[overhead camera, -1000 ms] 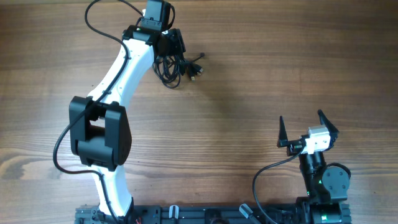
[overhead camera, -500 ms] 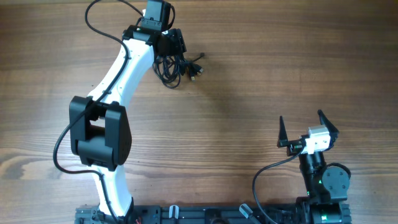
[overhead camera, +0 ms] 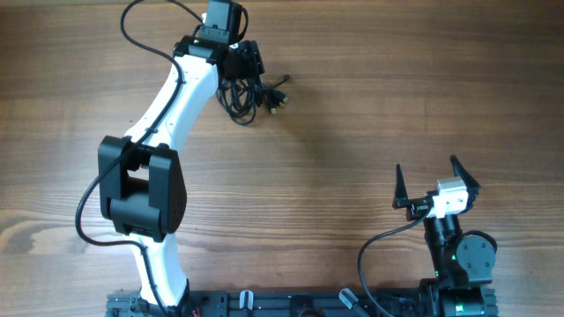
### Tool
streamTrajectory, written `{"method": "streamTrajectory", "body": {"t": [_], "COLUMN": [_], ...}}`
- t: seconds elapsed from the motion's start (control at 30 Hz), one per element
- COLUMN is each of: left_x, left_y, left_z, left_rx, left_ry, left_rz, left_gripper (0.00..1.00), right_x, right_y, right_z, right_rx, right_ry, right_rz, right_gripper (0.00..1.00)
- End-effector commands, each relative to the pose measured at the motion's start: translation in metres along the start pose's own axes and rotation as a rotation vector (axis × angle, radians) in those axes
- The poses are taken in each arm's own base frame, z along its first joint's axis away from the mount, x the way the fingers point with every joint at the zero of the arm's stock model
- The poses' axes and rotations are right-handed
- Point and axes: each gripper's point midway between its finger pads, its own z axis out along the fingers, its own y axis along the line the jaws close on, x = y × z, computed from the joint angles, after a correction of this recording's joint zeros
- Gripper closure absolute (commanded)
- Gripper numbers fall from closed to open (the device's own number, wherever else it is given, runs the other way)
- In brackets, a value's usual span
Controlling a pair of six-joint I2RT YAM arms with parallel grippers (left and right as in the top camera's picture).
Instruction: Untangle cables
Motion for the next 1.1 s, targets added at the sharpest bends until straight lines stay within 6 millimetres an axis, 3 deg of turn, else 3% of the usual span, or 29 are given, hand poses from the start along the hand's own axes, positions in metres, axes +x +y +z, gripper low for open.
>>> {"method": "streamTrajectory", "body": {"t": [0.0, 1.07], "left_x": [-0.001, -0.001], "left_y": [-0.0034, -0.0034], "left_z": [0.0037, 0.0037], "left_rx": [0.002, 0.002], "left_ry": [-0.003, -0.003], "left_rz": [0.002, 0.002], "left_gripper": [0.28, 0.26], "right_x": [-0.0011, -0.001], "right_y": [-0.0025, -0.0024], "right_z": [-0.0003, -0.0003], "right_rx": [0.016, 0.015], "right_ry": [-0.005, -0.004], "right_rz": [-0.006, -0.006], "right_gripper": [0.0, 0.0]}}
